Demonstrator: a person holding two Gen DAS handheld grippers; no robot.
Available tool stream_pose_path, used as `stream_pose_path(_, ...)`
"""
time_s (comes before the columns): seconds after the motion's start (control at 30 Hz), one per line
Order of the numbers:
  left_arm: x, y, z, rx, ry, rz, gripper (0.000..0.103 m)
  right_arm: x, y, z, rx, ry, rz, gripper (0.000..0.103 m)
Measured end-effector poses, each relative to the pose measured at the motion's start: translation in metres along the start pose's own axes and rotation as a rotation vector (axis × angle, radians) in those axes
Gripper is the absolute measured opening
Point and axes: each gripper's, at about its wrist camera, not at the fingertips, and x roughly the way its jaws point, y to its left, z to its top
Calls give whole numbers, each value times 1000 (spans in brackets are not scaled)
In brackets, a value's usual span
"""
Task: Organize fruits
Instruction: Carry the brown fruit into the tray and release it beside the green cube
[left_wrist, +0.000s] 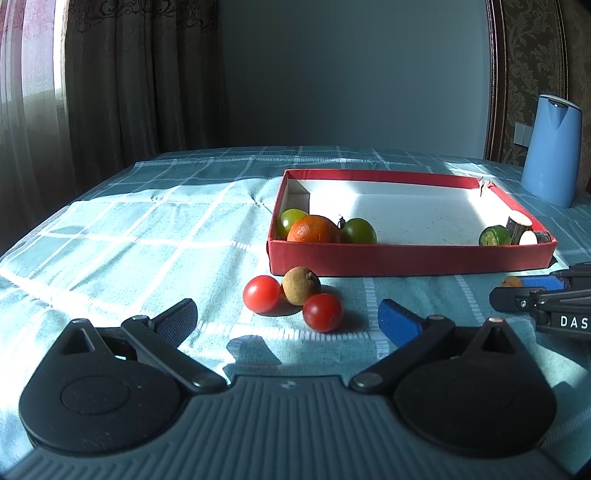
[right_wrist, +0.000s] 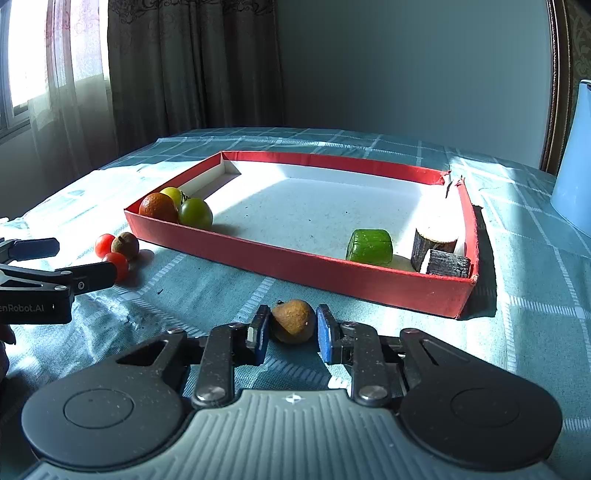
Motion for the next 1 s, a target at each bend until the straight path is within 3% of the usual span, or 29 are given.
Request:
stream_pose_path(0.73,9,2,2,-5,54,3,103,-9,-3,4,27,-45,13,26)
stream_pose_path(1.0,10,2,2,-8,61,6,103,-23,-8,29,21,-114,4,26)
